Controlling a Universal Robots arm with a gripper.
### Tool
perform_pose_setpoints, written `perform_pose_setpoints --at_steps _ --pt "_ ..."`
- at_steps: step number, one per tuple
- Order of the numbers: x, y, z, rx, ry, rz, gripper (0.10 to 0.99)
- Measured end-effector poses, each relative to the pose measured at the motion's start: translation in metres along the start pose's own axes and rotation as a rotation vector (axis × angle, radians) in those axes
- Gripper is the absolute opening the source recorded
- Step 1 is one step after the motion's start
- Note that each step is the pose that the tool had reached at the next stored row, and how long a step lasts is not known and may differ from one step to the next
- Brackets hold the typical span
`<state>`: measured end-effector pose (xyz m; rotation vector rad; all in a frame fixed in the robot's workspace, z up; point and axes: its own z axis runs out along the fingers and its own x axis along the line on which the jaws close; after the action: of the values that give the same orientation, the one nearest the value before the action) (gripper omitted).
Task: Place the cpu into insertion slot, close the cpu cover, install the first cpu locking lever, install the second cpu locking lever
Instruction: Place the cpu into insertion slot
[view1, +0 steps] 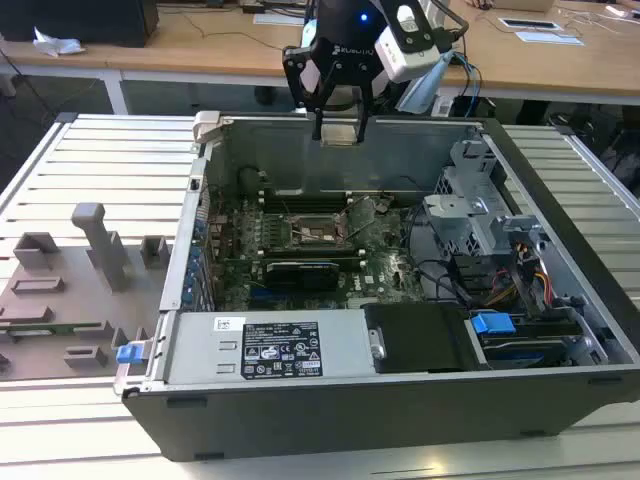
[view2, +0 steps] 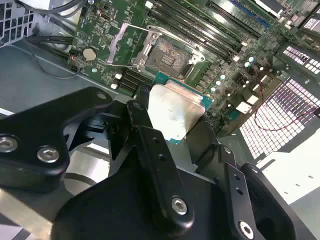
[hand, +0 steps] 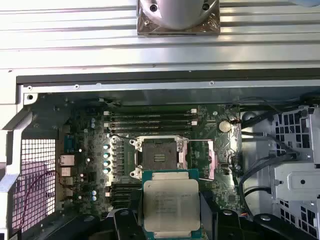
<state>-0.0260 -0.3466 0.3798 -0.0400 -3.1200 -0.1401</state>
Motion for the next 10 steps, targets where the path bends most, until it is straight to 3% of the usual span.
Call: perform_pose_setpoints --at_steps 10 --pt "-0.0002 -0.0008 0.0093 0.000 0.0000 0.000 0.545"
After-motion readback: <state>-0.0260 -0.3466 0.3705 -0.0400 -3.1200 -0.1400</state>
